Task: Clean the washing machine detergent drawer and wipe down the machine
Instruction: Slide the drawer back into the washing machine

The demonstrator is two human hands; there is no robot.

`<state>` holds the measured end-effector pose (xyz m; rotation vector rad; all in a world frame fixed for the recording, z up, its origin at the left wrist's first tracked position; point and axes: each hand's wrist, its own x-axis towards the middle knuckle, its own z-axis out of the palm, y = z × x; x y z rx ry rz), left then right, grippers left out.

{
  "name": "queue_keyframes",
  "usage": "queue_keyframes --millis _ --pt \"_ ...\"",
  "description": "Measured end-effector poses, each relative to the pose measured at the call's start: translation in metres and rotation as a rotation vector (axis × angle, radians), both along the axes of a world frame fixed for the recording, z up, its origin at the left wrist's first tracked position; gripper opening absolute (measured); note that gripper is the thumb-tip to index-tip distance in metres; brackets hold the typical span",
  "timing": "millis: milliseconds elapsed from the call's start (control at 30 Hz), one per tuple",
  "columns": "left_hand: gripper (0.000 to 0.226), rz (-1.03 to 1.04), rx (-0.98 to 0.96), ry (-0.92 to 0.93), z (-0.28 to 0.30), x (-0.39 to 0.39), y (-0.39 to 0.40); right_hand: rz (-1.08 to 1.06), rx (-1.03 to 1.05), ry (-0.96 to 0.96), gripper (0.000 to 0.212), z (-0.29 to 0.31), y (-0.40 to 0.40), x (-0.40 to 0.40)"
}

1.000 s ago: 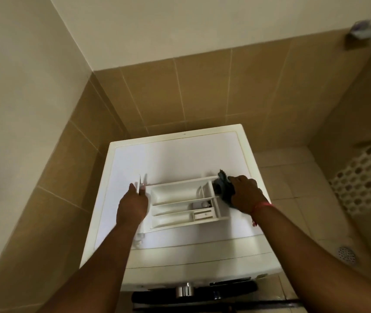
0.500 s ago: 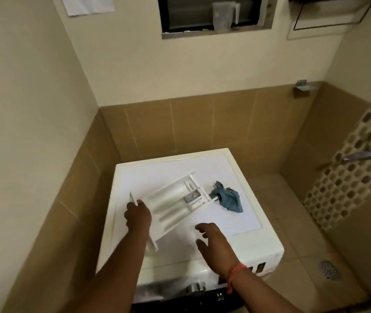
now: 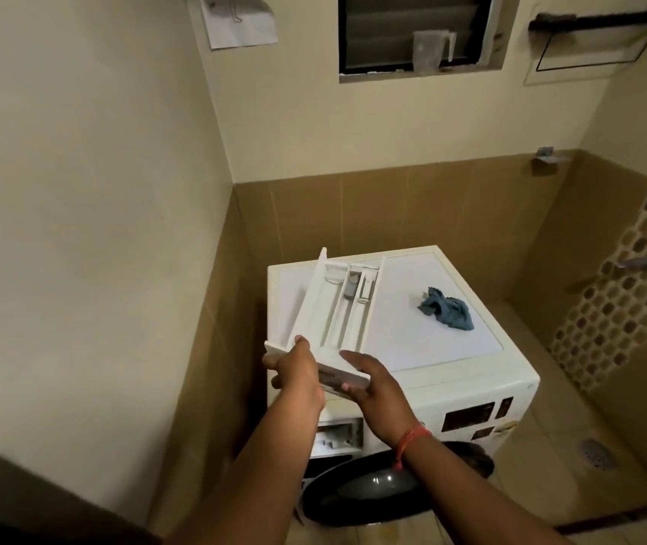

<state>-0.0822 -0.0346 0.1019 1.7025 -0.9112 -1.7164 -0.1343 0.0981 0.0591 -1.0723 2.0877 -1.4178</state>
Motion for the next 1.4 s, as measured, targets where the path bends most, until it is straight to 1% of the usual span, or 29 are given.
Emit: queue_keyframes --millis 33,100,133,167,233,300,367,433,500,567,600,667,767,833,933,967,1033,1100,1133,1167,1200,1267,1400 --pt "0.066 -0.013 0.013 -0.004 0.0 0.008 0.004 -0.016 -0.018 -0.095 0.044 0.003 0.003 0.001" --pt "0.066 -0.033 -0.036 -0.002 0.0 0.029 0.011 0.01 -0.065 -0.365 0.039 0.013 0.01 0.003" --pt "0.066 -0.043 -0.052 0.003 0.0 0.041 0.015 0.028 -0.079 -0.446 0.037 0.018 0.014 0.003" --pt "0.068 -0.044 -0.062 0.01 -0.007 0.05 0.015 0.036 -0.066 -0.441 0.033 0.024 0.019 0.002" --pt "0.075 -0.092 -0.121 0.015 -0.002 0.067 0.025 0.054 -0.033 -0.367 0.026 0.037 0.027 0.002" --pt "0.078 -0.131 -0.142 0.083 -0.001 0.08 0.035 0.091 0.003 -0.338 0.021 0.048 0.036 0.003" --pt "0.068 -0.17 -0.11 0.193 0.0 0.091 0.044 0.14 0.031 -0.336 0.02 0.054 0.045 0.006" --pt "0.049 -0.162 -0.118 0.217 0.005 0.101 0.061 0.165 0.012 -0.393 0.025 0.058 0.058 0.014" --pt "0.037 -0.127 -0.14 0.196 0.007 0.108 0.081 0.138 0.003 -0.469 0.039 0.055 0.07 0.02" --pt "0.032 -0.109 -0.141 0.194 0.006 0.114 0.103 0.075 0.044 -0.457 0.055 0.048 0.081 0.027" --pt "0.033 -0.106 -0.147 0.191 0.003 0.118 0.113 0.048 0.068 -0.448 0.056 0.042 0.086 0.03" --pt "0.032 -0.103 -0.15 0.15 -0.003 0.126 0.134 0.022 0.07 -0.452 0.05 0.031 0.098 0.038" --pt "0.028 -0.108 -0.152 0.114 -0.014 0.14 0.159 -0.005 0.059 -0.569 0.039 0.024 0.121 0.053" --pt "0.029 -0.125 -0.133 0.116 -0.022 0.151 0.172 0.006 0.078 -0.664 0.039 0.017 0.135 0.061" --pt "0.027 -0.152 -0.092 0.077 -0.034 0.169 0.187 -0.026 0.128 -0.725 0.039 0.006 0.148 0.077" --pt "0.028 -0.163 -0.08 0.067 -0.041 0.176 0.188 -0.037 0.15 -0.726 0.039 0.002 0.151 0.084" --pt "0.039 -0.196 -0.038 0.054 -0.06 0.189 0.185 -0.055 0.191 -0.718 0.043 -0.009 0.155 0.096" --pt "0.052 -0.237 -0.002 0.026 -0.108 0.203 0.165 -0.057 0.21 -0.742 0.047 -0.025 0.156 0.106" --pt "0.056 -0.256 0.014 0.008 -0.122 0.209 0.158 -0.063 0.233 -0.759 0.046 -0.028 0.156 0.112" --pt "0.056 -0.273 0.024 -0.013 -0.124 0.214 0.157 -0.073 0.252 -0.787 0.044 -0.031 0.155 0.117" --pt "0.051 -0.274 0.038 -0.025 -0.123 0.218 0.157 -0.079 0.272 -0.807 0.042 -0.033 0.155 0.122" --pt "0.033 -0.3 0.048 -0.042 -0.093 0.225 0.167 -0.083 0.284 -0.848 0.037 -0.037 0.153 0.133" --pt "0.024 -0.328 0.06 -0.062 -0.086 0.238 0.165 -0.135 0.3 -0.877 0.028 -0.046 0.148 0.151"
